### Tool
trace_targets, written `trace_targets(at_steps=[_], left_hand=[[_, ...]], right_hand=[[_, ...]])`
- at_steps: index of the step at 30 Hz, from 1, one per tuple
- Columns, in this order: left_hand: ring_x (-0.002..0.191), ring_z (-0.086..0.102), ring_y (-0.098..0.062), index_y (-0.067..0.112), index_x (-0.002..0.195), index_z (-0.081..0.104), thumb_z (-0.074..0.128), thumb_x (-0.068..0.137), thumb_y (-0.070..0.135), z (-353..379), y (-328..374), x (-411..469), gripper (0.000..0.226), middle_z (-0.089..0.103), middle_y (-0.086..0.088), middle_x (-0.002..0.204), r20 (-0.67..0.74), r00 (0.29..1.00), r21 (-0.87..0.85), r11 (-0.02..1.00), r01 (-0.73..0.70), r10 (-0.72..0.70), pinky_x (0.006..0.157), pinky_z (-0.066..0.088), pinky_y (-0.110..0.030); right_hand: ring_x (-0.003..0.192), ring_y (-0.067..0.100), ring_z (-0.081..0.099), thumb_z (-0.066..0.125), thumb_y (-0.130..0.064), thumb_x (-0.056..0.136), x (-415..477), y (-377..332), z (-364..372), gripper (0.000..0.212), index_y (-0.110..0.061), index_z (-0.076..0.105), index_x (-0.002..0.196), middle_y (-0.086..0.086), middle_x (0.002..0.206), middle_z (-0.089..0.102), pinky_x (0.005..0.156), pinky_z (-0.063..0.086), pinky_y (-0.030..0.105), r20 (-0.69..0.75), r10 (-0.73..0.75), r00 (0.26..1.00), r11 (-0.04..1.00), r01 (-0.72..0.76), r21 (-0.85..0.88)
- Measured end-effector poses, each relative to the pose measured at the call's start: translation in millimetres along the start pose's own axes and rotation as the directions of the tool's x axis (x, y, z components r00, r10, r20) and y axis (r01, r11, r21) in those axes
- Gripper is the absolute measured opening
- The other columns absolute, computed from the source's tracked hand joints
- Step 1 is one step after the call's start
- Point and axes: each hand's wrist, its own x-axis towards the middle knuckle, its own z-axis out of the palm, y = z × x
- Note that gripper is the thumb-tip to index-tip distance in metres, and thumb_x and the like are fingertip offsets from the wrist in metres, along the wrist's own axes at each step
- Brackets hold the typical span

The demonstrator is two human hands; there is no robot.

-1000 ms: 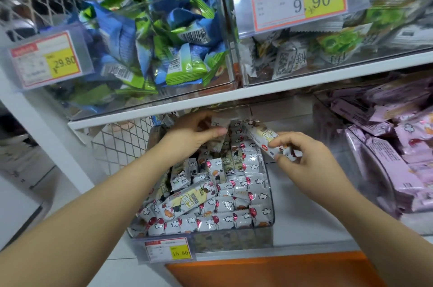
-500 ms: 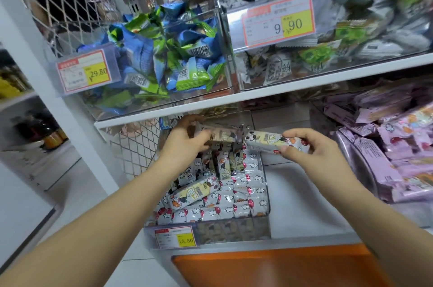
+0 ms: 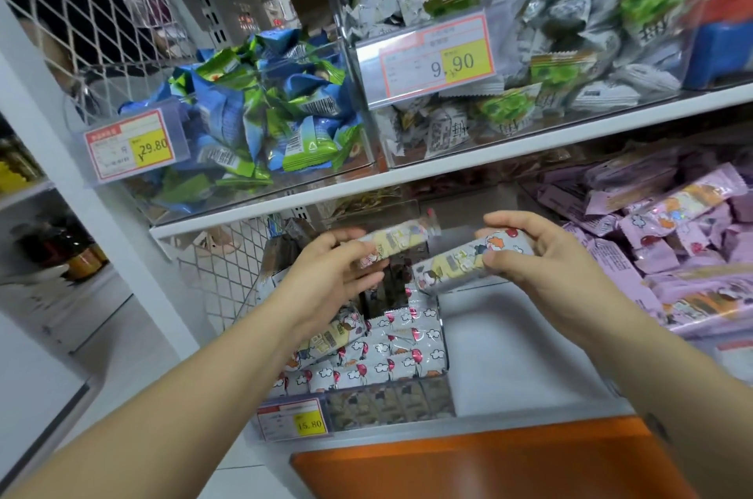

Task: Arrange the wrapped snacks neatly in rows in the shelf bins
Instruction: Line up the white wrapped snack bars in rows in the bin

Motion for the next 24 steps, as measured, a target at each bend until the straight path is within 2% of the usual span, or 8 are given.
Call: trace_targets(at_steps=[2,4,7,12,16,20,22,24], left_hand=[[0.102,0.062,-0.029,0.009,0.093,0.052,0.054,0.089,-0.004,1.9,1.6,-2.9,0.013,0.060,-0.019,0.114,0.022,0.999,-0.011,0.999,0.035,-0.035,0.069,0.060,-0.029],[0.104,0.062,-0.031,0.009,0.083,0.049,0.051,0.089,-0.005,6.3,0.0,-8.7,0.015,0.061,-0.022,0.113,0.093,0.991,0.020,0.995,0.097,-0.099,0.061,0.059,-0.025],[0.080,0.069,-0.027,0.012,0.075,0.042,0.041,0.092,-0.006,12.7,-5.5,-16.9,0.025,0.068,-0.018,0.092,0.235,0.956,-0.037,0.981,0.188,-0.175,0.057,0.059,-0.028],[0.075,0.069,-0.025,0.013,0.076,0.041,0.052,0.080,0.003,14.1,-6.6,-21.9,0.015,0.068,-0.016,0.088,0.319,0.934,-0.107,0.973,0.206,-0.162,0.065,0.060,-0.035],[0.064,0.065,-0.016,0.006,0.084,0.048,0.064,0.071,0.018,18.0,-8.0,-28.0,0.023,0.067,-0.010,0.076,0.311,0.936,-0.055,0.980,0.193,-0.167,0.056,0.057,-0.026],[0.060,0.065,-0.014,0.009,0.078,0.046,0.063,0.070,0.015,18.8,-9.2,-30.2,0.020,0.066,-0.008,0.070,0.300,0.943,-0.071,0.982,0.173,-0.144,0.050,0.054,-0.020],[0.057,0.064,-0.013,0.010,0.077,0.045,0.062,0.070,0.014,18.6,-8.4,-31.6,0.019,0.067,-0.007,0.069,0.312,0.940,-0.073,0.982,0.172,-0.141,0.047,0.053,-0.019],[0.054,0.064,-0.012,0.010,0.077,0.044,0.059,0.071,0.014,19.3,-7.6,-34.8,0.017,0.066,-0.007,0.066,0.344,0.928,-0.088,0.979,0.183,-0.142,0.045,0.051,-0.018]], right_hand=[[0.085,0.010,0.064,0.073,-0.002,0.060,-1.1,-1.2,0.5,0.042,-0.025,0.068,0.094,-0.003,0.096,0.070,0.086,0.052,0.023,0.024,0.010,1.000,0.999,-0.011,0.039],[0.083,0.010,0.063,0.073,0.007,0.062,-2.3,-1.8,4.4,0.048,-0.021,0.065,0.101,0.001,0.098,0.067,0.083,0.053,0.023,0.079,0.025,0.997,0.994,-0.033,0.104],[0.077,0.009,0.064,0.059,0.020,0.074,-5.6,-4.4,11.9,0.046,-0.014,0.061,0.105,0.006,0.099,0.065,0.073,0.055,0.017,0.144,0.022,0.989,0.982,-0.049,0.184],[0.081,0.007,0.065,0.058,0.021,0.075,-7.2,-4.1,12.5,0.047,-0.017,0.061,0.104,0.003,0.100,0.067,0.078,0.053,0.017,0.138,-0.039,0.990,0.994,0.024,0.109],[0.086,0.006,0.064,0.061,0.016,0.076,-8.7,-2.8,15.4,0.046,-0.019,0.061,0.105,0.001,0.101,0.068,0.078,0.051,0.017,0.144,-0.043,0.989,0.996,0.032,0.078],[0.096,0.007,0.060,0.071,0.007,0.074,-9.3,-2.1,15.7,0.048,-0.025,0.062,0.108,-0.008,0.100,0.067,0.087,0.049,0.022,0.105,-0.048,0.993,0.996,0.056,-0.072],[0.093,0.008,0.061,0.077,0.001,0.066,-9.8,-1.1,17.3,0.057,-0.027,0.059,0.112,-0.011,0.101,0.066,0.089,0.051,0.027,0.122,0.009,0.993,1.000,-0.009,-0.007],[0.085,0.015,0.064,0.077,0.002,0.060,-10.7,-2.2,20.3,0.070,-0.025,0.053,0.120,0.002,0.103,0.064,0.081,0.056,0.032,0.187,0.108,0.976,0.981,-0.135,0.138]])
